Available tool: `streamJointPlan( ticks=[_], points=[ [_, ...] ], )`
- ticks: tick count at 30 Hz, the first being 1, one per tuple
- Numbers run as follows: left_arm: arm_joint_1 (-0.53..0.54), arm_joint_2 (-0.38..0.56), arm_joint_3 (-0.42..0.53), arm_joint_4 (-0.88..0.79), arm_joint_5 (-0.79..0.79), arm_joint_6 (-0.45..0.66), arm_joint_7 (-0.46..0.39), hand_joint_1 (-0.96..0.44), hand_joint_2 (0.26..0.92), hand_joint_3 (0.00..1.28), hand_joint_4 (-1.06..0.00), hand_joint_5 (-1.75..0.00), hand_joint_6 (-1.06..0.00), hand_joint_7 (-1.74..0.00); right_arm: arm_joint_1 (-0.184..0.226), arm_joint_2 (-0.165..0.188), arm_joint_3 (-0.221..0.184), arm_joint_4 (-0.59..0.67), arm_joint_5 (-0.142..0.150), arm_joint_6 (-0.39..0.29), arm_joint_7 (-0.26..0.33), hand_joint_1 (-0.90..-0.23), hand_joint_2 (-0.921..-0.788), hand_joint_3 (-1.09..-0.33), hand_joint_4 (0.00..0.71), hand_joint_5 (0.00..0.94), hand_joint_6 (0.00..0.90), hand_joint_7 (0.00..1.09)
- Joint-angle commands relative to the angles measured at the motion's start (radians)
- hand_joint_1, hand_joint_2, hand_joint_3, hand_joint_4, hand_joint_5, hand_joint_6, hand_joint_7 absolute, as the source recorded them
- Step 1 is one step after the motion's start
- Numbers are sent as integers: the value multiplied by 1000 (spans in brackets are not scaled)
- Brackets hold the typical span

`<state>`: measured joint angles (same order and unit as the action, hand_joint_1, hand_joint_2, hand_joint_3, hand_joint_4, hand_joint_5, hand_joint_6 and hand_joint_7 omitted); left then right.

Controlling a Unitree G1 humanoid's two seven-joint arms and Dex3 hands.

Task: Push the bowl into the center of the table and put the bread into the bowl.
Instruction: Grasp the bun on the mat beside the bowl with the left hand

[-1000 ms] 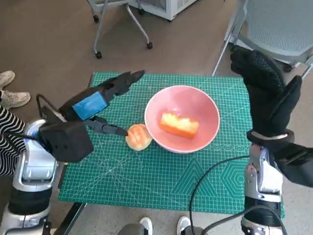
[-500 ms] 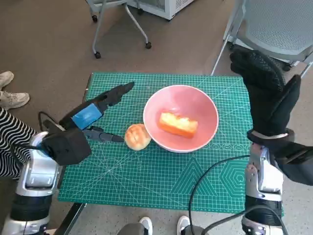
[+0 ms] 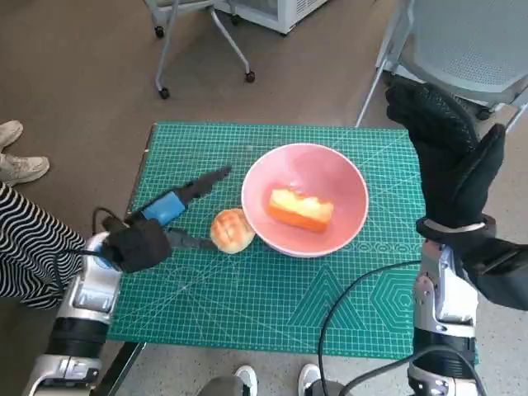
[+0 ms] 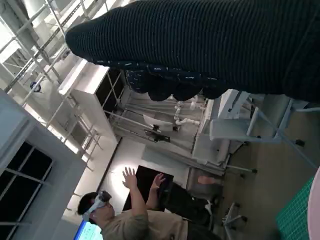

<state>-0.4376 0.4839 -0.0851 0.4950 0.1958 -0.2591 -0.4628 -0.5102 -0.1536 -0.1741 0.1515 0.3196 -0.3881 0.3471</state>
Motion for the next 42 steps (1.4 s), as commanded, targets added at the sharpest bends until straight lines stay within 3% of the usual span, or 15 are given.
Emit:
streamJointPlan(
  ticks=[1,21,29,34,42],
  points=[
    [-39,-7,-13,83,8,-28,15,-326,770,9,-129,-8,-179,-57,9,-7,-2,1,14,22,10,-674,-921,-637,179,4,41,595],
    [-36,-16,-40,176,9,-53,18,-317,777,4,-135,-2,-198,-30,9,-11,-9,-9,12,38,12,-674,-921,-637,181,3,41,591],
    [-19,-38,-51,171,15,-30,37,-252,781,4,-172,-14,-241,-38,5,-12,-11,-11,9,43,12,-673,-921,-632,184,4,43,589],
    [-7,-49,-60,151,21,-10,54,-203,787,4,-289,-41,-328,-66,3,-11,-13,-8,12,42,15,-670,-921,-631,185,4,44,588],
    [5,-60,-87,129,54,31,96,-95,822,13,-622,-117,-582,-161,3,-9,-12,-10,10,41,16,-669,-921,-630,186,4,46,585]
  ],
)
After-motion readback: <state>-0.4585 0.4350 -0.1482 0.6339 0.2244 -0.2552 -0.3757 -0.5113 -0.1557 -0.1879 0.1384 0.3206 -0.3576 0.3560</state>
